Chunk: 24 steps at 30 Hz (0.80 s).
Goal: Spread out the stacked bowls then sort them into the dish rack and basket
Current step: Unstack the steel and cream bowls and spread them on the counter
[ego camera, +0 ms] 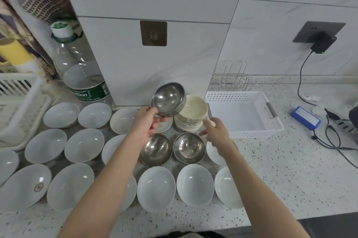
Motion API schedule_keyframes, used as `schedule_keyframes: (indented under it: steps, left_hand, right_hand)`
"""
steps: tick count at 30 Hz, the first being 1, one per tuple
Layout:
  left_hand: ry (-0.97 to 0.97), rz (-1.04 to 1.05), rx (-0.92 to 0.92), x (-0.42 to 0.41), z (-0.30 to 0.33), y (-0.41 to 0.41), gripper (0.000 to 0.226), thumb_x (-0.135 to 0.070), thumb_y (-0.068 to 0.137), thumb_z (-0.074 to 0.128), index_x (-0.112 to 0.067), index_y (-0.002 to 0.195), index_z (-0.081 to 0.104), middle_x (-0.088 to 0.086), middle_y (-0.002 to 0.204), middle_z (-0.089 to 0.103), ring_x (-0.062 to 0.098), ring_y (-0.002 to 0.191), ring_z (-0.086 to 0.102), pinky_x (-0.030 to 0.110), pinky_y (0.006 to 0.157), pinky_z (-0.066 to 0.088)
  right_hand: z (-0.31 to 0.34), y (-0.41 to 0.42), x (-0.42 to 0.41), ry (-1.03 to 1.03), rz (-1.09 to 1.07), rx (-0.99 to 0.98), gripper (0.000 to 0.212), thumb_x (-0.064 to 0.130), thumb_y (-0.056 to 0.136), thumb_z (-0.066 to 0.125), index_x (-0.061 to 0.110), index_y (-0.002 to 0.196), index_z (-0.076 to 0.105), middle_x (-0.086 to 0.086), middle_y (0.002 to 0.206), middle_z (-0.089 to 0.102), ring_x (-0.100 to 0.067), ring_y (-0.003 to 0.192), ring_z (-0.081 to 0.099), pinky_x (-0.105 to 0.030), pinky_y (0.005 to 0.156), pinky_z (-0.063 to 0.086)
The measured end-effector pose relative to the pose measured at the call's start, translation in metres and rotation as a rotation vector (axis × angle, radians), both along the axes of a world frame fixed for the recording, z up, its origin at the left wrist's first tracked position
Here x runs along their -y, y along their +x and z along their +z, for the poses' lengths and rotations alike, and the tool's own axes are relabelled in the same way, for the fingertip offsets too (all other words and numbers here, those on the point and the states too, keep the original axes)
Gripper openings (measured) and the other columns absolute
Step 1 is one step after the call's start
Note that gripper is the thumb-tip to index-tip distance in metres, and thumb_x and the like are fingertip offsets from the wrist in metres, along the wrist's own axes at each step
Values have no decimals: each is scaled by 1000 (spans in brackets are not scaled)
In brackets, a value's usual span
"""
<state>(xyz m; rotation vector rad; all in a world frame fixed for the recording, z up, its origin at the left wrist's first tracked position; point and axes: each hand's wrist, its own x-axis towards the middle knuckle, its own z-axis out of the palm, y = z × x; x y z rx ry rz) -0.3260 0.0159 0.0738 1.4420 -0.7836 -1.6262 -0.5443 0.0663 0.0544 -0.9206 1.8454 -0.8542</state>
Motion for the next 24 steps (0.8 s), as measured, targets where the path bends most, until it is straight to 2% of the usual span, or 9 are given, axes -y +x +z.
schedule_keyframes:
  steps: [2,4,6,8,10,15,18,21,24]
  left_hand:
    - [47,63,-42,-6,-8,16,13,-10,95,49,-8,102,60,8,62,72,4,34,37,16,30,20]
    - [72,101,-73,-13,-17,30,17,-8,95,47,-5,104,60,8,63,72,3,34,35,15,29,19]
    - [90,125,-103,-21,-25,42,19,-8,95,47,-3,107,60,9,67,71,4,36,34,15,29,20]
    - [99,136,-125,-29,-31,51,18,-8,94,49,-2,108,60,11,69,69,4,35,35,15,29,21]
    - [102,128,-110,-33,-35,54,20,-7,94,50,0,109,60,13,71,68,4,34,37,15,29,20]
    - [104,98,-117,-33,-40,56,24,-6,94,50,3,115,59,13,72,70,3,35,46,15,29,21]
    - [103,64,-126,-34,-43,58,25,-8,94,51,3,115,59,12,69,71,5,38,44,15,29,22]
    - [109,28,-113,-33,-45,59,25,-9,95,51,2,115,59,14,72,72,10,48,43,16,30,22]
    - [112,6,-103,-32,-45,60,24,-8,95,50,3,115,59,16,74,72,12,53,40,16,30,23]
  right_hand:
    - [3,8,15,15,20,-42,59,42,93,50,13,143,35,-6,89,71,-5,60,60,-24,54,37]
    - [2,14,25,-7,13,-104,58,38,91,50,9,140,37,-5,96,67,-4,62,66,-28,59,45]
    - [1,18,31,-18,-27,-175,57,34,88,50,7,137,39,1,82,68,-14,76,69,-34,70,49]
    - [-1,21,36,3,-61,-208,56,32,86,49,6,135,40,1,69,69,-18,82,67,-34,71,45]
    - [-2,24,41,28,-84,-207,54,30,86,49,5,132,39,-1,67,70,-19,82,67,-34,70,44]
    - [0,28,50,80,-150,-166,48,18,84,49,5,129,37,-4,62,69,-11,61,59,-29,55,42]
    - [-1,26,52,111,-142,-162,54,8,81,45,6,134,33,-6,60,68,-15,63,61,-28,52,41]
    - [2,21,54,124,-93,-95,68,0,79,40,14,144,26,-12,71,66,-24,65,67,-27,43,39]
    - [3,17,59,101,-11,-88,66,-7,70,36,14,133,41,-17,85,66,-25,60,70,-20,33,30]
